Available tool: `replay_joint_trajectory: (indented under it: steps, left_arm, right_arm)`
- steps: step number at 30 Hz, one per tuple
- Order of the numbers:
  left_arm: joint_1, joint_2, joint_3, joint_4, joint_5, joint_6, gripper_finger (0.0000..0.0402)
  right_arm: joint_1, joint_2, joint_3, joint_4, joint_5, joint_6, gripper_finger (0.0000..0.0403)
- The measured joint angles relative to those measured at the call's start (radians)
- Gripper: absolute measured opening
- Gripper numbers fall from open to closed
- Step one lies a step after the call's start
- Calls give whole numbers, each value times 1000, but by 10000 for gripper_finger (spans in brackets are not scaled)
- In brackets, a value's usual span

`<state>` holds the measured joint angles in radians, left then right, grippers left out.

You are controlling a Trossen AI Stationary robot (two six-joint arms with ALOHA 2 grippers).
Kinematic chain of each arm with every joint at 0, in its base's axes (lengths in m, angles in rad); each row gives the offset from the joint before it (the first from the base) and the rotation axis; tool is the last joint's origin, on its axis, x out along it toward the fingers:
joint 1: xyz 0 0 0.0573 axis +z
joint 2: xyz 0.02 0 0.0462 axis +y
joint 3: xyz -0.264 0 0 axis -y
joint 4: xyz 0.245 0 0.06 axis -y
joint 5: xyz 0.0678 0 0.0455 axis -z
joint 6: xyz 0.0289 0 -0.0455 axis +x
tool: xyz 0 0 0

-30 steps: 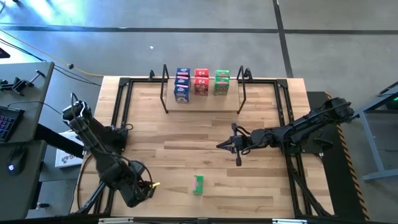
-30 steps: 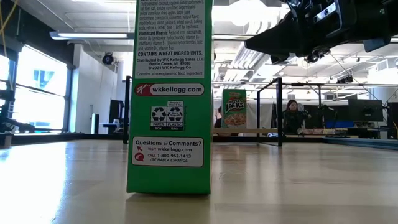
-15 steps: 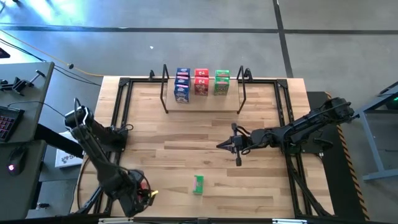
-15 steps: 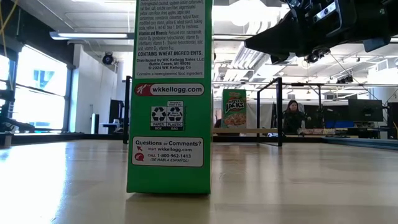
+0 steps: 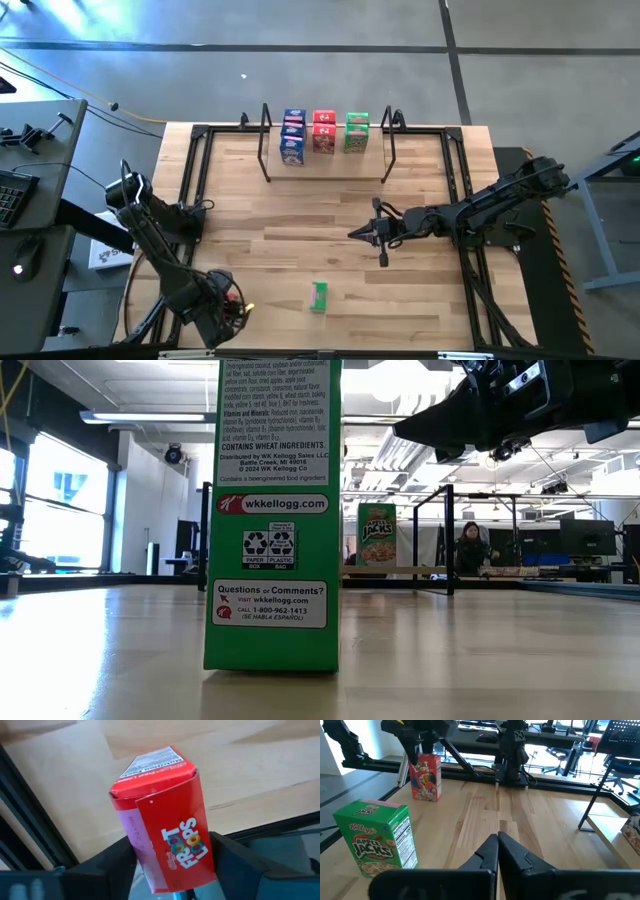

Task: Stack cereal on shelf
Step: Move the red cereal box to the center of the table

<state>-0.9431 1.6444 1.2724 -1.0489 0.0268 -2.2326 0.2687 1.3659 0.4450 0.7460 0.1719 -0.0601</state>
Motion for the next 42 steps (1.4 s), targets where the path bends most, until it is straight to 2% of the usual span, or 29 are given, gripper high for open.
replay_joint_trajectory:
  steps: [6,11,16,21,24,28,34,42]
  left_arm:
    - [35,-22,0,-37,-5,115,188]
    - [123,-80,0,-138,-35,346,184]
    - [307,-150,0,-180,-132,739,184]
    - [550,-178,0,-138,-160,1197,184]
    - [688,-179,0,-55,-143,1446,184]
    - [837,-167,1,79,-53,1709,184]
    - [984,-123,1,173,22,1941,184]
    - [1054,-26,103,193,45,2149,183]
  right_arm:
    - [0,0,0,7,0,0,0]
    - [0,0,0,10,-1,0,0]
    - [0,0,0,22,-20,1,0]
    - [0,0,0,22,-23,1,0]
    - [0,0,0,22,-23,1,0]
    - [0,0,0,23,-23,4,0]
    - [0,0,0,23,-22,4,0]
    - [-1,0,0,29,-15,1,0]
